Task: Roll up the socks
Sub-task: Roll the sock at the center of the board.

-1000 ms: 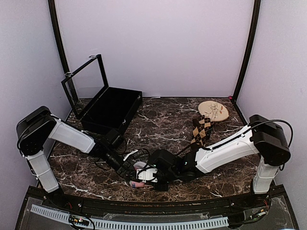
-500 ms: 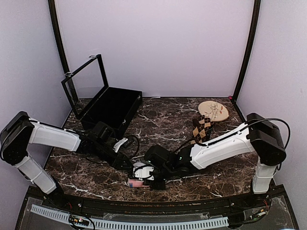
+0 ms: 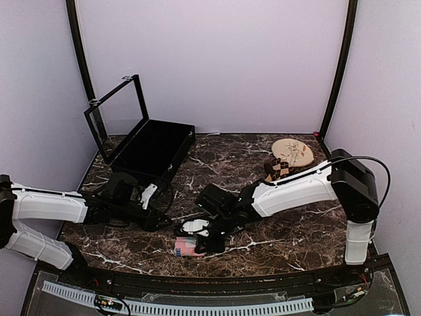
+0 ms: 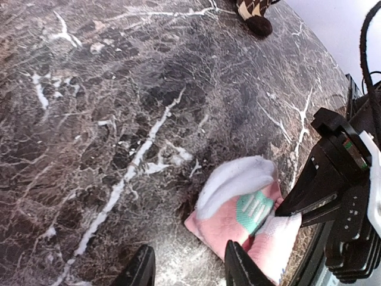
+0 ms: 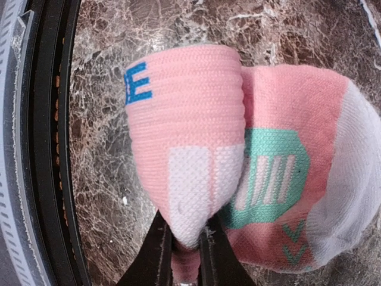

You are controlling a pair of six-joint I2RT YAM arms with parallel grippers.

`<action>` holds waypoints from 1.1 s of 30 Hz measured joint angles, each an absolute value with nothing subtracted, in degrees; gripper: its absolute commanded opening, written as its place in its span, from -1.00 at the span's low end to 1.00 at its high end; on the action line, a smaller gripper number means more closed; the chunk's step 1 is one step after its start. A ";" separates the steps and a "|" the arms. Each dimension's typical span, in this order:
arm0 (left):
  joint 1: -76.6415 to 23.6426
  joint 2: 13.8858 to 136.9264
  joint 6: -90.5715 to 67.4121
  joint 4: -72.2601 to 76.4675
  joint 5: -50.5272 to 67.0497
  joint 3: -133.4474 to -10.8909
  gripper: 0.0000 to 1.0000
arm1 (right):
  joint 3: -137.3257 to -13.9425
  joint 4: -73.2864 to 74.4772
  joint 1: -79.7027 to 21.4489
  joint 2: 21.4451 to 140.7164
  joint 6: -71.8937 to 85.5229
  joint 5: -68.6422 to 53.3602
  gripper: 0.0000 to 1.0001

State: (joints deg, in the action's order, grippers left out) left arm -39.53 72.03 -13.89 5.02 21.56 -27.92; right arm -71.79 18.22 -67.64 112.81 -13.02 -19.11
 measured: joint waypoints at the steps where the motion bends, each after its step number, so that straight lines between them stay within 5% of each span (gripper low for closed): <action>1: -39.72 71.22 -14.00 5.67 20.86 -27.14 -0.17 | -72.51 19.00 -67.18 113.34 -12.93 -20.16 -1.00; 33: -55.27 64.49 -8.91 13.87 15.00 -20.88 -0.05 | -86.94 35.27 -58.54 125.08 -11.25 -44.31 -1.00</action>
